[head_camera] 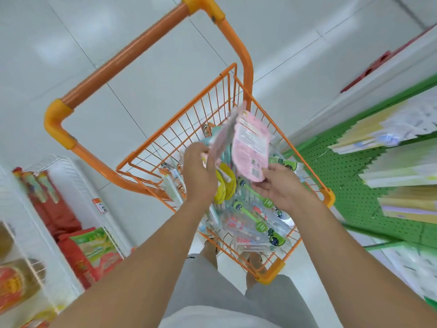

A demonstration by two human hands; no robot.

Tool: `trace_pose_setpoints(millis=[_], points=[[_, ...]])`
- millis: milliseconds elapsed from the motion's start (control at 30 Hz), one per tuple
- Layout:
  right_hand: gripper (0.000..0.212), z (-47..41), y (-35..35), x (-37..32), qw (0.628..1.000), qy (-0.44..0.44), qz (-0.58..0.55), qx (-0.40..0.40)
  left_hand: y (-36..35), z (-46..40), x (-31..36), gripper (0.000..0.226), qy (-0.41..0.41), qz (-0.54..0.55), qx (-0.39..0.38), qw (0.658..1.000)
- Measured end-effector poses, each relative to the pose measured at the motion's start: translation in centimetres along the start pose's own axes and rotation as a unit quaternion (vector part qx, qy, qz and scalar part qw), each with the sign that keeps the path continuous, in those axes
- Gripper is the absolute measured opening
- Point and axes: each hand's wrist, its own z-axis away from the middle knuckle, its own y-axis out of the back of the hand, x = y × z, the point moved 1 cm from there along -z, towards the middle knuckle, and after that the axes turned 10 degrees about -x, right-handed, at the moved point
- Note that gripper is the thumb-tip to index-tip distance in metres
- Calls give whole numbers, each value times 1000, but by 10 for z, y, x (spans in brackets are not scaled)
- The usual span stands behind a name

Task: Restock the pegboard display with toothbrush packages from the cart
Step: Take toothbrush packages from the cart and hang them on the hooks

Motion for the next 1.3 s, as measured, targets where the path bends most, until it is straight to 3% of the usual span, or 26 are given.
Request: trace_pose_setpoints(millis=[67, 133, 267, 367, 433, 500, 567, 600, 667, 767, 800, 900, 1000, 1100, 1200, 1233, 1300], points=[[21, 20, 18, 11, 997, -57, -49, -28, 4, 21, 3, 8, -111, -83, -101, 985], [23, 35, 35, 21, 993, -102, -37, -41, 5, 37, -3, 19, -159, -174, -180, 955], [17, 56, 55, 21, 984, -132, 114, -34, -3, 53, -18, 35, -149, -289, -302, 896], [17, 64, 54, 6, 951, -69, 292, 81, -7, 55, -15, 27, -107, -294, -359, 879], [19, 60, 49, 0, 913, 8, 390, 122, -10, 53, -8, 32, -69, -243, -335, 908], [39, 45, 44, 1, 893, 46, 425, 140, -15, 48, -1, 46, -2, -183, -273, 945], [72, 12, 55, 14, 903, 33, 398, 160, -21, 42, 1, 64, 53, -169, -257, 950], [78, -5, 61, 22, 915, 21, 368, 166, -24, 40, 2, 70, 66, -178, -264, 945], [63, -6, 53, 25, 941, 3, 288, 178, -29, 36, 2, 76, 78, -209, -268, 937], [14, 1, 45, 26, 954, 28, 236, 183, -34, 32, -2, 80, 115, -215, -245, 938], [7, 2, 45, 27, 957, 49, 229, 168, -35, 31, -3, 80, 125, -205, -235, 942], [12, 19, 42, 22, 938, 111, 275, 178, -33, 27, -5, 86, 158, -173, -220, 947], [15, 50, 37, 8, 857, 210, 403, 244, -28, 25, -10, 94, 195, -191, -222, 936], [14, 67, 27, 4, 794, 231, 507, 242, -20, 30, -7, 58, 201, -182, -221, 937], [7, 44, 22, 19, 807, 165, 561, 87, -15, 37, -8, 40, 214, -110, -233, 942], [14, 35, 22, 25, 807, 149, 569, 53, -14, 39, -11, 41, 219, -87, -238, 942], [13, 19, 27, 31, 822, 158, 542, 82, -8, 42, -13, 43, 240, -34, -249, 938]])
